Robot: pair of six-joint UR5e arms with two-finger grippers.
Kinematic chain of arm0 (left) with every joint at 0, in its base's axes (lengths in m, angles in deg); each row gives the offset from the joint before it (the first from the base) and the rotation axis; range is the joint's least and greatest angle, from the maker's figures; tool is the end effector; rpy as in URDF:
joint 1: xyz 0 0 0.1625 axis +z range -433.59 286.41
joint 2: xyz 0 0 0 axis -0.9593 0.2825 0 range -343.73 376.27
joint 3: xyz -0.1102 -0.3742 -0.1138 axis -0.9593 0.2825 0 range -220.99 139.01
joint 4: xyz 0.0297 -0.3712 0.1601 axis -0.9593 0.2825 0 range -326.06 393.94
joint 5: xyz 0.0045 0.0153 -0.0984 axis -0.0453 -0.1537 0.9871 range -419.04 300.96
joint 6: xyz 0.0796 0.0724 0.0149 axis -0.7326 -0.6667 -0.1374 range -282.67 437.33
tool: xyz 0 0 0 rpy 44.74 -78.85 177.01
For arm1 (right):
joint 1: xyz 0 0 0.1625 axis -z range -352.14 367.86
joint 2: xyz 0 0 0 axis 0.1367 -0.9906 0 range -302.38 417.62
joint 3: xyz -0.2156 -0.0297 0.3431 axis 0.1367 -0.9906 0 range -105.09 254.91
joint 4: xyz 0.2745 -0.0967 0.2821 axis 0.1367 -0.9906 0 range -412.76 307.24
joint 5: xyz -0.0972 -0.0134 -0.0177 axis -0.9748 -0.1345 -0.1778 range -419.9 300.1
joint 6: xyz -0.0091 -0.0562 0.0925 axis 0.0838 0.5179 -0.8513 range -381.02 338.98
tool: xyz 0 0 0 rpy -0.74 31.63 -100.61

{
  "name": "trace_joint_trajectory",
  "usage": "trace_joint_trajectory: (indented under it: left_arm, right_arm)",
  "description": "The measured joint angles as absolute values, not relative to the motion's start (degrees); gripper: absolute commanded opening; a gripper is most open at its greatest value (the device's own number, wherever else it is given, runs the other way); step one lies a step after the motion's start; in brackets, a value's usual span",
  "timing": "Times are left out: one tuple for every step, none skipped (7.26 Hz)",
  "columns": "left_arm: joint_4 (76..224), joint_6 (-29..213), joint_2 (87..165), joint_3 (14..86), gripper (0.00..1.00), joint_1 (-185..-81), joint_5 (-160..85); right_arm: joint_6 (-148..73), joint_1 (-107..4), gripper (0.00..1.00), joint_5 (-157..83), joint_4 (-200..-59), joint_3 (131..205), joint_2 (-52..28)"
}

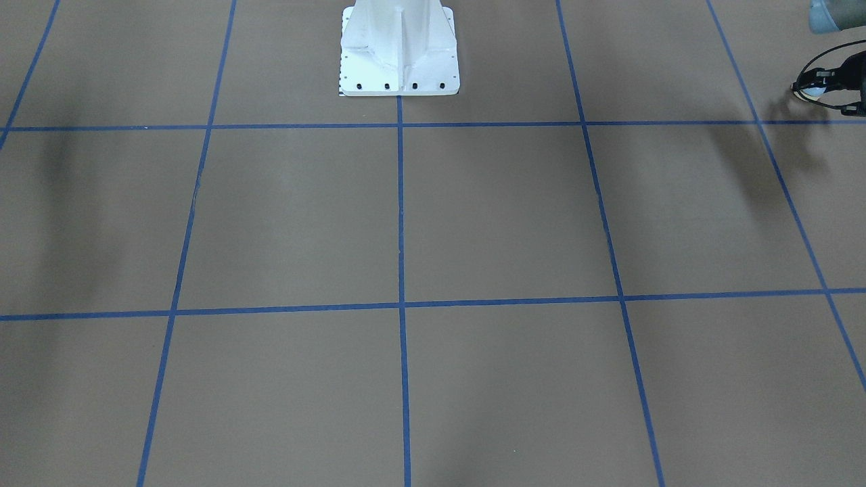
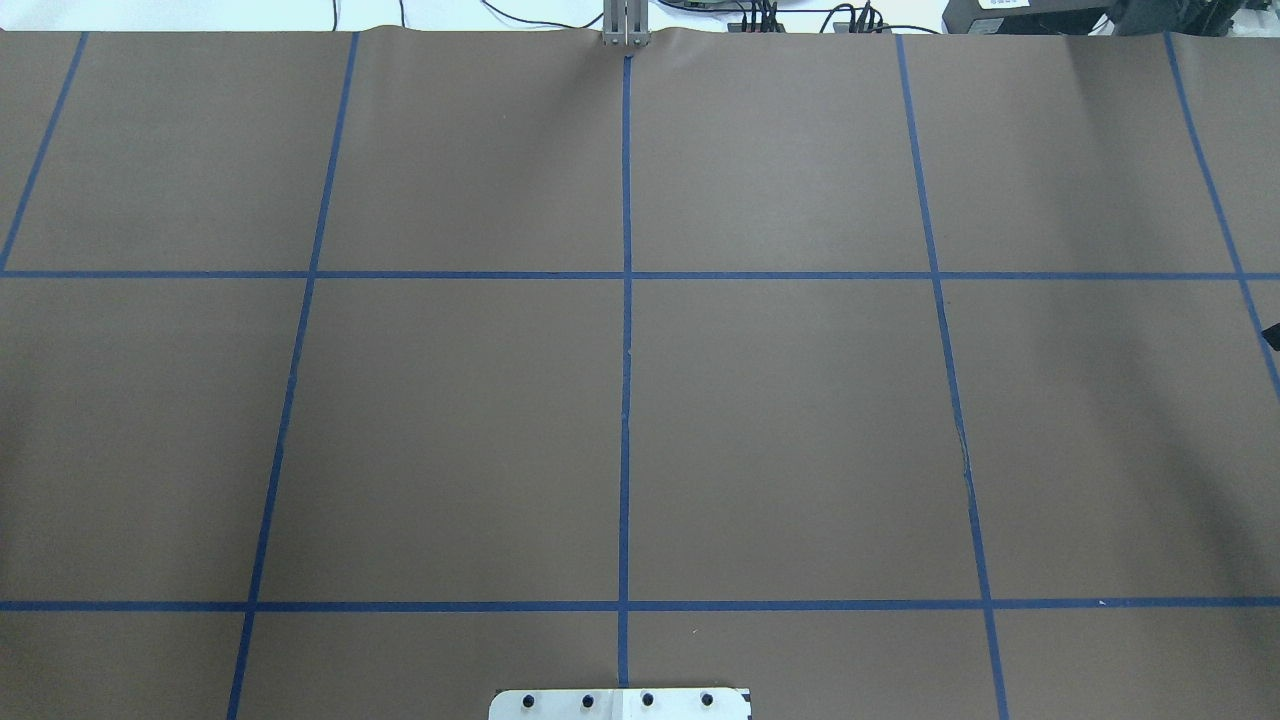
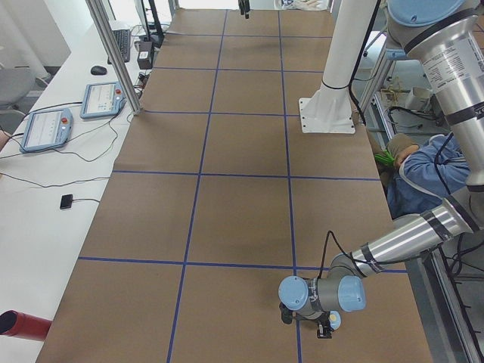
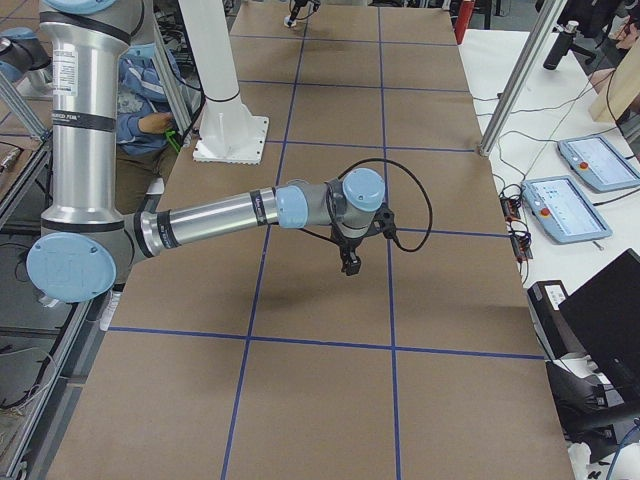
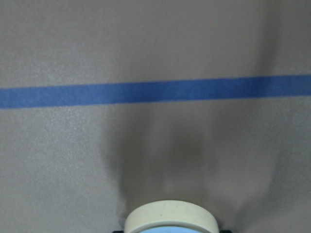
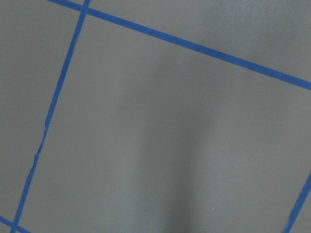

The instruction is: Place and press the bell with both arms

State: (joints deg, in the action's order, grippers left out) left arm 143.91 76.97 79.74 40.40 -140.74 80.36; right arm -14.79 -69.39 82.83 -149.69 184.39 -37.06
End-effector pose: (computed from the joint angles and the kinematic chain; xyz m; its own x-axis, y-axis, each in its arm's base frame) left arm 0.0344 -0.2126 0.8407 0.6745 0.0752 -0.7344 -0.3791 0.8889 -0.2572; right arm -0.0525 -0.4441 0.5211 0.5395 -0.3435 0.7688 0.2788 0.9344 0.2219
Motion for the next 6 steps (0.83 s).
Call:
trace_joint_trajectory:
  left_arm:
    - [138.8,78.2,79.9,46.2,0.00,-140.7,81.2]
    - [131.4,78.8,81.1,52.7,0.00,-140.7,81.6]
    - [121.8,79.1,84.8,58.6,0.00,-140.7,81.7]
    - [111.4,79.3,91.2,62.9,0.00,-140.7,81.8]
    - [103.0,79.9,98.5,64.8,0.00,-140.7,82.0]
    - [96.6,81.9,106.2,65.5,0.00,-140.3,82.1]
  right_arm:
    - [-14.9,-69.4,1.00,82.8,-149.8,184.6,-37.1]
    - [-15.0,-69.4,1.00,82.8,-149.8,184.7,-37.2]
    - [-15.1,-69.4,1.00,82.7,-149.8,184.7,-37.2]
    - [-15.2,-69.4,1.00,82.5,-149.8,184.7,-37.1]
    - [-15.3,-69.4,1.00,82.3,-149.7,184.7,-37.0]
    - [-15.3,-69.4,1.00,82.1,-149.7,184.6,-36.9]
